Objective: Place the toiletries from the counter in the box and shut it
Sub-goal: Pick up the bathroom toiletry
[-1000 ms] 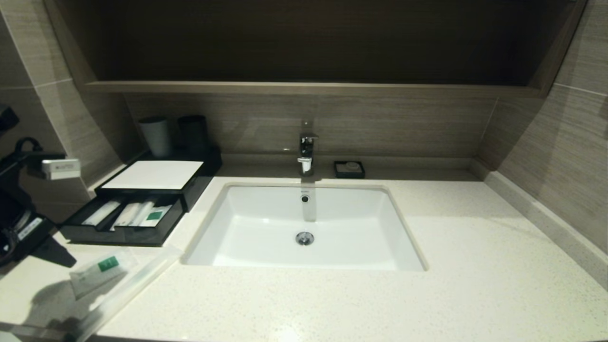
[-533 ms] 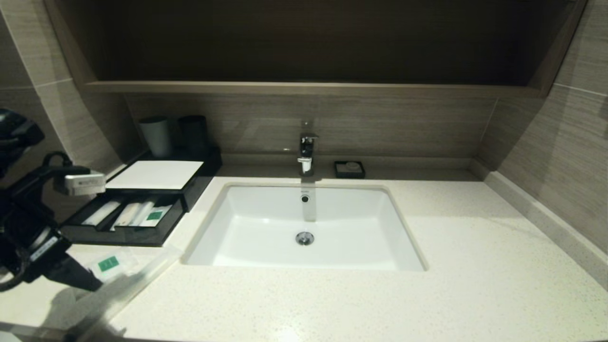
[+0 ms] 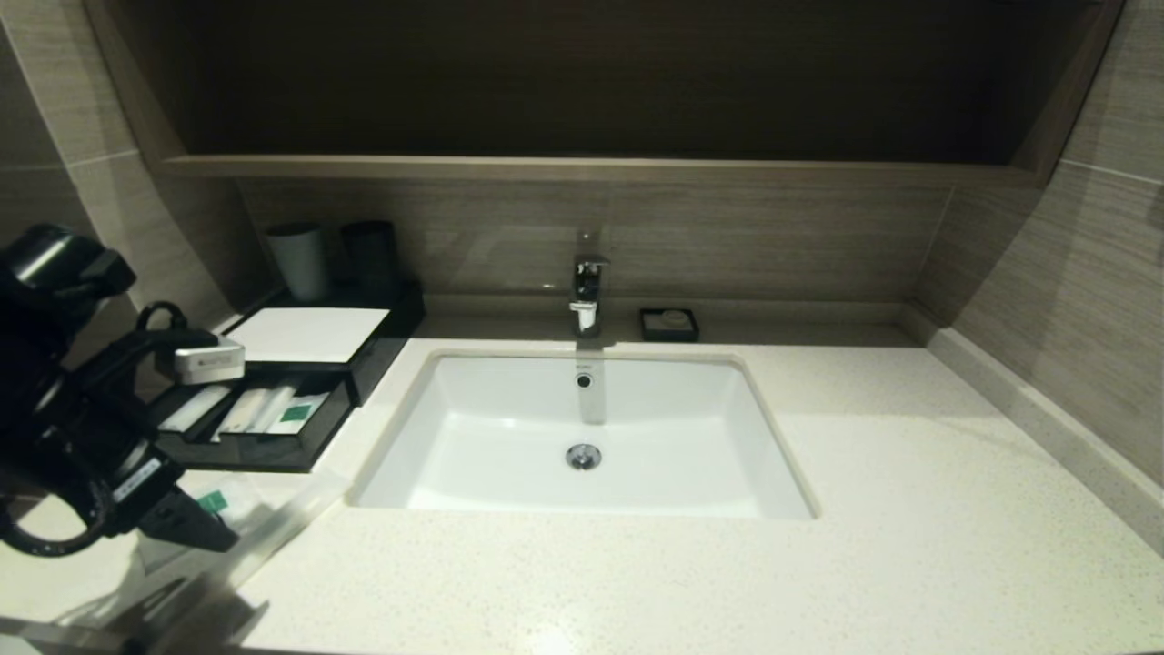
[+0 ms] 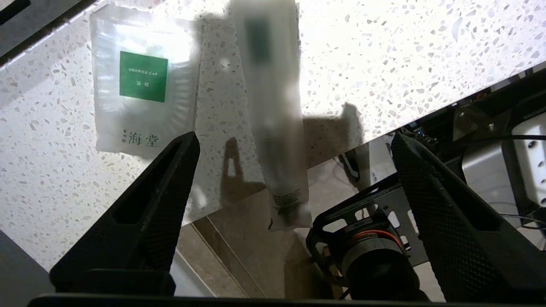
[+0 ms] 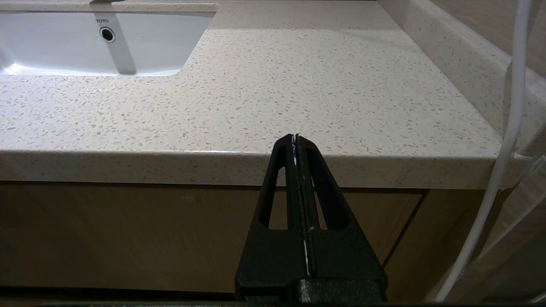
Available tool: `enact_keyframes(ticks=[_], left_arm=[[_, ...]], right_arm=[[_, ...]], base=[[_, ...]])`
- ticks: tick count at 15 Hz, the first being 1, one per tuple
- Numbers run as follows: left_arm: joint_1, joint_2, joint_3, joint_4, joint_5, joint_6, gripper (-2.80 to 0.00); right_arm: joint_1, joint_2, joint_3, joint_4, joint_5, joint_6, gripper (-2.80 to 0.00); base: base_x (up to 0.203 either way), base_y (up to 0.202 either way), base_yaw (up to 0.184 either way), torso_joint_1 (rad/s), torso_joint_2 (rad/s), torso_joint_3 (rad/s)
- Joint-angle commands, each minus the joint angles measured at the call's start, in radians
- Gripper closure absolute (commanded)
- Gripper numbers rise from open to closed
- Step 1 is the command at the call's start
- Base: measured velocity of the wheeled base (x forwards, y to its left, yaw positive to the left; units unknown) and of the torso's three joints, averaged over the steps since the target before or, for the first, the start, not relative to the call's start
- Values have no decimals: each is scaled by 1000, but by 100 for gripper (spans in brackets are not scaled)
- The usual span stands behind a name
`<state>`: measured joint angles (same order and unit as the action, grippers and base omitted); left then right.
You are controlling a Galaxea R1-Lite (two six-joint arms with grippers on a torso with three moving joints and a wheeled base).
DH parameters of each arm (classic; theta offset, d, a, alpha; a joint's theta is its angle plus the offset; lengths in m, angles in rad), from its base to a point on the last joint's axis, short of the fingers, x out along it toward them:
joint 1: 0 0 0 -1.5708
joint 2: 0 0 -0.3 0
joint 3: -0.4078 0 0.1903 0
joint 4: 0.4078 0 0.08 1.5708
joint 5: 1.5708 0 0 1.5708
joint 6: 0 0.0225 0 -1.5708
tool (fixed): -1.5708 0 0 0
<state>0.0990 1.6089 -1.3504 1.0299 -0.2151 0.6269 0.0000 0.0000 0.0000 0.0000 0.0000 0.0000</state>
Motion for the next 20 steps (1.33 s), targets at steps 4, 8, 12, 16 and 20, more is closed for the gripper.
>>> enact_keyframes(ticks=[4, 8, 12, 16, 20], left_arm=[[-33, 22, 27, -65, 45, 20, -280], [-33, 16, 100, -151, 43, 73, -280], [-32, 20, 114, -154, 39, 127, -280], [-32, 29, 130, -157, 39, 129, -280], [-28, 29, 131, -164, 36, 131, -280]], right_arm=[[0, 0, 0, 0, 0, 0, 0], [0, 0, 0, 0, 0, 0, 0], [0, 0, 0, 0, 0, 0, 0], [0, 0, 0, 0, 0, 0, 0], [0, 0, 0, 0, 0, 0, 0]], base=[[0, 0, 0, 0, 0, 0], [0, 0, 0, 0, 0, 0], [0, 0, 0, 0, 0, 0], [0, 0, 0, 0, 0, 0], [0, 0, 0, 0, 0, 0]])
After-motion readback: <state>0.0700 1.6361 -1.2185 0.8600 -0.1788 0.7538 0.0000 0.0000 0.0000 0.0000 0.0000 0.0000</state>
